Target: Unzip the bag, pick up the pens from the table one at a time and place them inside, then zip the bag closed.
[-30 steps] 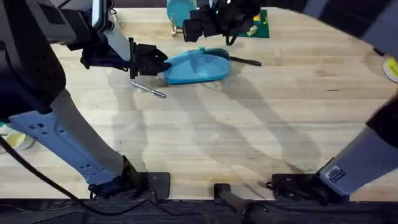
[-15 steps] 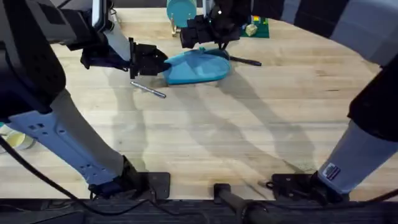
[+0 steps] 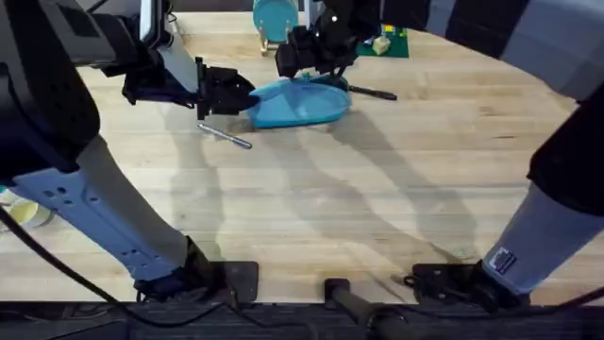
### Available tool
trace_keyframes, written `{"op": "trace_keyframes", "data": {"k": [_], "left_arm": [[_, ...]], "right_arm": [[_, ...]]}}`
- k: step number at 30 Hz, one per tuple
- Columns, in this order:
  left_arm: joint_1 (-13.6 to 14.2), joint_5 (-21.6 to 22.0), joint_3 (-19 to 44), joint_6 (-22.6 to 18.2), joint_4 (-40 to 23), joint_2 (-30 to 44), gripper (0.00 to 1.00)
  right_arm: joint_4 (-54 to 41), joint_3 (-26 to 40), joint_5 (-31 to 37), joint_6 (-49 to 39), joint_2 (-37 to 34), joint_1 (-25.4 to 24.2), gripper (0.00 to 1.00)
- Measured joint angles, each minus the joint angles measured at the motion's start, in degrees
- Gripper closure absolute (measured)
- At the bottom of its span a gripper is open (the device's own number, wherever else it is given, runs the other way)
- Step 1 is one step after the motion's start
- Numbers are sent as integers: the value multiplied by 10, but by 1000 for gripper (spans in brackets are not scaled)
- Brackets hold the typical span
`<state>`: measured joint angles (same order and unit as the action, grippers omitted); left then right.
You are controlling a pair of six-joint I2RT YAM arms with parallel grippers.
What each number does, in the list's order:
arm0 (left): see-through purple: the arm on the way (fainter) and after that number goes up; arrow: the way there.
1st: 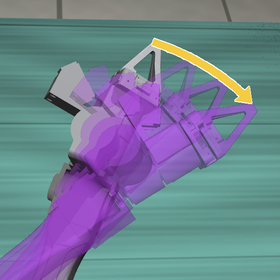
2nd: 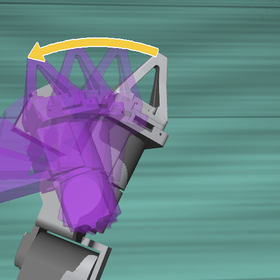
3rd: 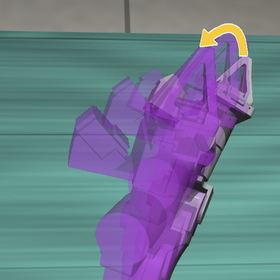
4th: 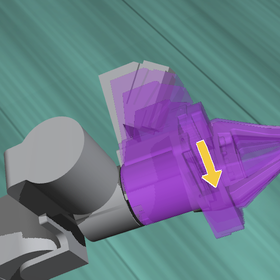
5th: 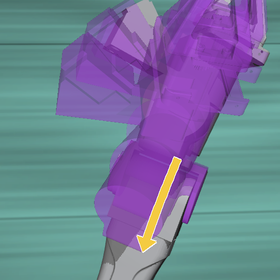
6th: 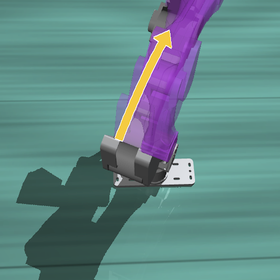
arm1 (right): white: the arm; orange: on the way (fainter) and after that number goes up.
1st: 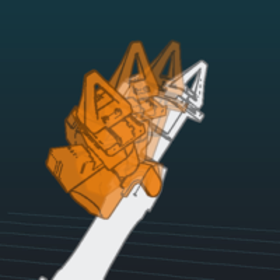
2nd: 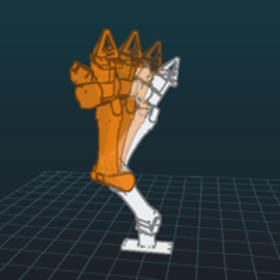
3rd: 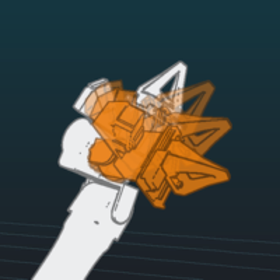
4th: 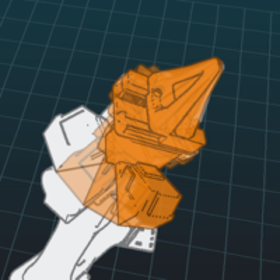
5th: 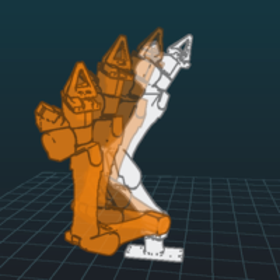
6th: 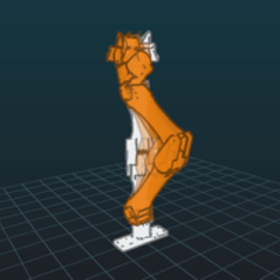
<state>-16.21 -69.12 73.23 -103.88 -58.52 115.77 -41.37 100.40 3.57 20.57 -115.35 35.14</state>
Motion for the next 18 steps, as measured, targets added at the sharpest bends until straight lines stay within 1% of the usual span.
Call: {"op": "trace_keyframes", "data": {"k": [2, 6, 10, 13, 18], "left_arm": [[0, 1, 0, 0, 0, 0, 958], [0, 1, 0, 0, 0, 0, 958], [0, 2, 0, 0, 0, 0, 958], [0, 2, 0, 0, 0, 0, 958], [0, 3, 0, 0, 0, 0, 958]], "right_arm": [[-2, 0, -1, 0, 0, 2, 424], [-2, 0, -3, 0, 0, 4, 589], [-2, 0, -4, 0, 0, 4, 642], [-3, 0, -4, 0, 0, 4, 764], [-3, 0, -4, 0, 0, 4, 895]]}}
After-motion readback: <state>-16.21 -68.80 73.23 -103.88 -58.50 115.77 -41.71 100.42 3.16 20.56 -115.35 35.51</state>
